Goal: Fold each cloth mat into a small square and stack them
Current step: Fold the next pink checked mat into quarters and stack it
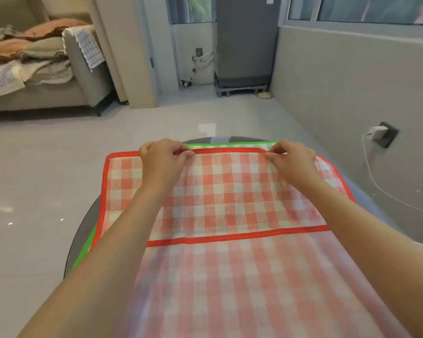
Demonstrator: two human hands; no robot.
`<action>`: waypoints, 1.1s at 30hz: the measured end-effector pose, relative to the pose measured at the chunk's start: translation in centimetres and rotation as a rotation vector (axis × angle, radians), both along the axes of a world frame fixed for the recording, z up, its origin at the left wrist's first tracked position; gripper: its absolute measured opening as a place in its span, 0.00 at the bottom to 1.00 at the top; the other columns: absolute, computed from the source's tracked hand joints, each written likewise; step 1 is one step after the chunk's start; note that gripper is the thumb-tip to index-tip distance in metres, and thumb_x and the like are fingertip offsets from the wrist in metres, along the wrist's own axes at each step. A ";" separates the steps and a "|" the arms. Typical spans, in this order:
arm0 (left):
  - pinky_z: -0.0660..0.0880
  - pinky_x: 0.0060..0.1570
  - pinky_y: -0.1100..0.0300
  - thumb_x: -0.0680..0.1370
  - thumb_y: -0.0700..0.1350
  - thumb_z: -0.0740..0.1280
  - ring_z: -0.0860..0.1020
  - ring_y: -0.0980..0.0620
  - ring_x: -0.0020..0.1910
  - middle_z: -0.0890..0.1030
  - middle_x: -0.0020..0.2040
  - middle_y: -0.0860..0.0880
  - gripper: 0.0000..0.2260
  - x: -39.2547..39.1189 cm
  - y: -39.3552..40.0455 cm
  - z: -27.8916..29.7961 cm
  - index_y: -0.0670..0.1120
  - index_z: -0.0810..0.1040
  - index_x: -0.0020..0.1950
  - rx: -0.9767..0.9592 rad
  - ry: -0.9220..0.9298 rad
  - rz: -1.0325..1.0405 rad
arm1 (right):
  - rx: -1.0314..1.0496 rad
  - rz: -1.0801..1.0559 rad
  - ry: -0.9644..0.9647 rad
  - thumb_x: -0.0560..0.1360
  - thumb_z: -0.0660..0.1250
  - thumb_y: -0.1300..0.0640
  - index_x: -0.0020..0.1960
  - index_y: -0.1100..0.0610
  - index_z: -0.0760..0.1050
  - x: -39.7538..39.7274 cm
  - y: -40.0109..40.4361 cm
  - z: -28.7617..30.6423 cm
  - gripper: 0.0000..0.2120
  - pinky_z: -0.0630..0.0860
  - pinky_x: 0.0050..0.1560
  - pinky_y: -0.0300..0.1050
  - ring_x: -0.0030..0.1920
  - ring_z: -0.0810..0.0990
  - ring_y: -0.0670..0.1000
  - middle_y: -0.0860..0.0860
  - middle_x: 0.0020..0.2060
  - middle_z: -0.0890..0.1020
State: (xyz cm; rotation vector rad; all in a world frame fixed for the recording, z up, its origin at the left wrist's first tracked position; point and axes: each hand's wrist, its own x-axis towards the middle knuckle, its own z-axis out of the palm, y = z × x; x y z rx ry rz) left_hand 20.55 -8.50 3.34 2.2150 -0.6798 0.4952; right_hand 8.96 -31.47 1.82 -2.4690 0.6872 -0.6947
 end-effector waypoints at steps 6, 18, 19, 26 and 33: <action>0.69 0.62 0.49 0.75 0.51 0.68 0.72 0.50 0.57 0.81 0.46 0.54 0.09 -4.7 2.5 6.3 0.50 0.83 0.50 0.156 0.093 -0.021 | -0.084 0.191 -0.013 0.75 0.65 0.50 0.48 0.50 0.74 -5.6 1.5 5.3 0.04 0.70 0.63 0.58 0.48 0.78 0.52 0.45 0.41 0.78; 0.74 0.38 0.63 0.69 0.51 0.74 0.78 0.61 0.35 0.81 0.32 0.60 0.07 -15.1 10.6 6.8 0.60 0.81 0.33 0.352 0.243 -0.284 | -0.236 0.411 0.177 0.69 0.72 0.48 0.43 0.47 0.82 -17.8 4.9 6.5 0.05 0.77 0.47 0.49 0.42 0.80 0.46 0.41 0.37 0.82; 0.71 0.36 0.66 0.69 0.51 0.75 0.77 0.62 0.35 0.81 0.32 0.60 0.07 -15.9 11.0 6.2 0.60 0.81 0.32 0.362 0.265 -0.303 | -0.230 0.419 0.214 0.69 0.72 0.47 0.43 0.46 0.82 -18.6 5.2 6.2 0.04 0.77 0.47 0.47 0.40 0.79 0.44 0.40 0.36 0.81; 0.69 0.38 0.69 0.69 0.52 0.75 0.76 0.62 0.40 0.82 0.38 0.60 0.02 -18.5 13.0 1.1 0.57 0.84 0.37 0.433 0.427 -0.418 | -0.133 0.563 0.461 0.70 0.70 0.45 0.47 0.39 0.82 -21.3 6.4 2.4 0.06 0.71 0.46 0.33 0.43 0.77 0.40 0.40 0.43 0.81; 0.73 0.40 0.66 0.69 0.48 0.74 0.78 0.60 0.40 0.80 0.38 0.61 0.05 -19.6 13.5 -1.9 0.58 0.83 0.35 0.476 0.468 -0.487 | -0.204 0.647 0.492 0.71 0.69 0.44 0.52 0.40 0.81 -22.3 6.4 -0.3 0.09 0.62 0.55 0.28 0.54 0.70 0.41 0.38 0.53 0.78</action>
